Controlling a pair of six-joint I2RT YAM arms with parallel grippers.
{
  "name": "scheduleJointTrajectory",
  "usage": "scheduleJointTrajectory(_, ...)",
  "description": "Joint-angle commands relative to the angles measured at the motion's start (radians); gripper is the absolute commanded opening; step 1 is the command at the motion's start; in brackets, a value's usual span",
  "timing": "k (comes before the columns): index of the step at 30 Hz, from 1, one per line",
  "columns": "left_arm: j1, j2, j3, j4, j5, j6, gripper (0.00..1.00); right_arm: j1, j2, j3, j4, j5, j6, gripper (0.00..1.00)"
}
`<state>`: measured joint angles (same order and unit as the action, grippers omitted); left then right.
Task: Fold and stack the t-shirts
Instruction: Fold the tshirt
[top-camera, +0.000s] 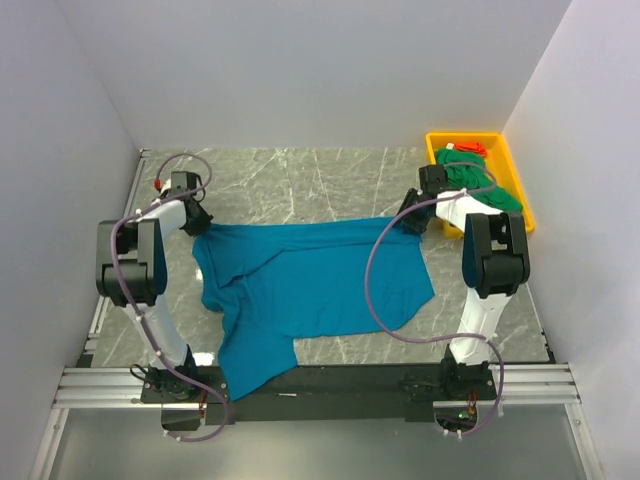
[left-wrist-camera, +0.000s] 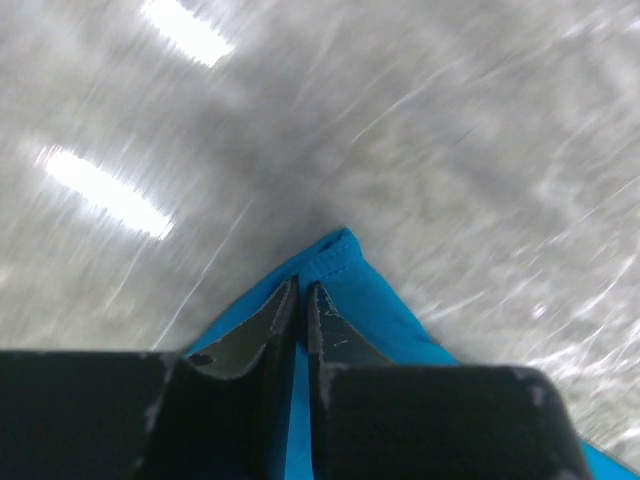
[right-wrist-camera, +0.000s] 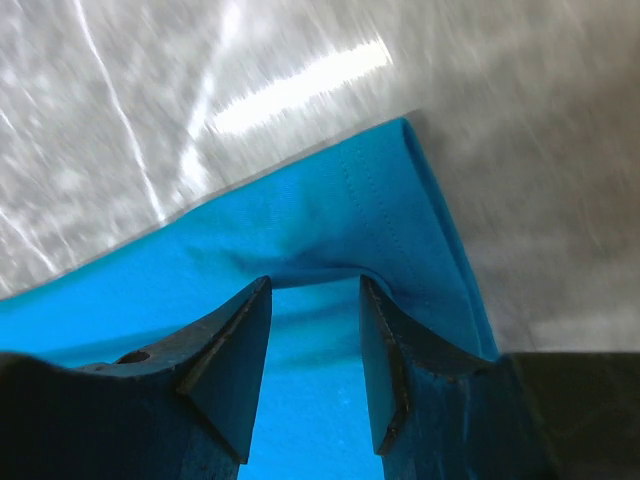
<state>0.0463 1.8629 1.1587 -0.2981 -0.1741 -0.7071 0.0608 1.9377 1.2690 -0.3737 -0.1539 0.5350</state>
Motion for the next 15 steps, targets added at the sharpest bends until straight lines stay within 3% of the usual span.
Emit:
scheduleJointTrajectory(1, 0.004, 0.056, 0.102, 0.020, -0.024, 0.058, 0.15, -0.009, 0.061, 0.102, 0.001, 0.008, 0.006, 0.48)
scheduleJointTrajectory(10, 0.004, 0.251, 0.406, -0.068, -0.044, 0.130, 0.31, -0.015, 0.202, 0.367, -0.112, 0.024, -0.038, 0.48)
scheduleJointTrajectory(13, 0.004, 0.236, 0.464, -0.102, -0.054, 0.142, 0.43, -0.015, 0.182, 0.392, -0.123, 0.020, -0.067, 0.49)
scheduleJointTrajectory(15, 0.004, 0.200, 0.448, -0.099, -0.065, 0.146, 0.57, -0.012, 0.117, 0.368, -0.108, 0.016, -0.072, 0.50)
